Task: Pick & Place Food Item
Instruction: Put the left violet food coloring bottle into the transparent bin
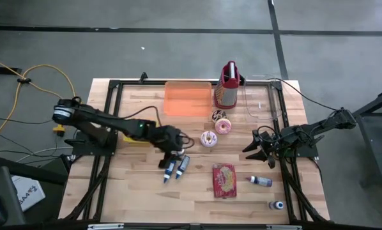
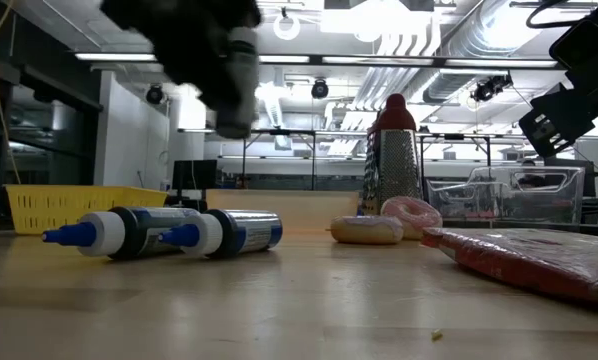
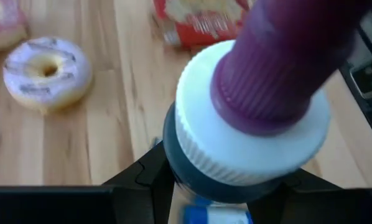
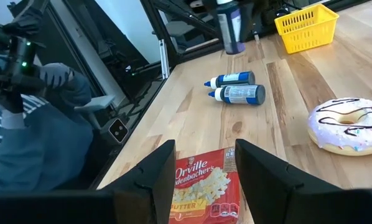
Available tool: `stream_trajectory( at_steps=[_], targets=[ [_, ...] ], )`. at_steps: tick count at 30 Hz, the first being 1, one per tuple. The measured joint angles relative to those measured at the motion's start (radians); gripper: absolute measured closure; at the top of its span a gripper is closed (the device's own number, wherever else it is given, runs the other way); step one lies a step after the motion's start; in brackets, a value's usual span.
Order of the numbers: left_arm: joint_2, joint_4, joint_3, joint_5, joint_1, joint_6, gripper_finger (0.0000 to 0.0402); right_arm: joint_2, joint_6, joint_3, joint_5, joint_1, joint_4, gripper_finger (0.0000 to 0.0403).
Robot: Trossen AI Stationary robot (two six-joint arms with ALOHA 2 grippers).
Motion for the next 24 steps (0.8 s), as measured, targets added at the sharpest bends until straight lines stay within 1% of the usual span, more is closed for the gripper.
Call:
stream_trajectory(
  at_steps=[3, 8, 16, 20, 24],
  targets=[
    [0.047, -0.004, 0.054, 0.026, 0.036, 0.029, 0.0256, 0.0, 0.0, 0.0, 0.0, 0.0, 0.002, 0.025],
    [0.127, 0.002, 0.149, 0.035, 0.081, 0.09, 0.0256, 0.0, 0.0, 0.0, -0.001, 0.0, 0.002, 0.025],
    [0.261, -0.011, 0.287, 0.096, 0.119, 0.111, 0.0256, 0.002, 0.0, 0.0, 0.0, 0.0, 0.003, 0.025],
    [0.293, -0.005, 0.325, 0.1, 0.129, 0.124, 0.0256, 0.007, 0.0, 0.0, 0.0, 0.0, 0.002, 0.025],
    [0.293, 0.005, 0.326, 0.097, 0.133, 0.124, 0.0256, 0.007, 0.0, 0.0, 0.0, 0.0, 0.002, 0.025]
  ],
)
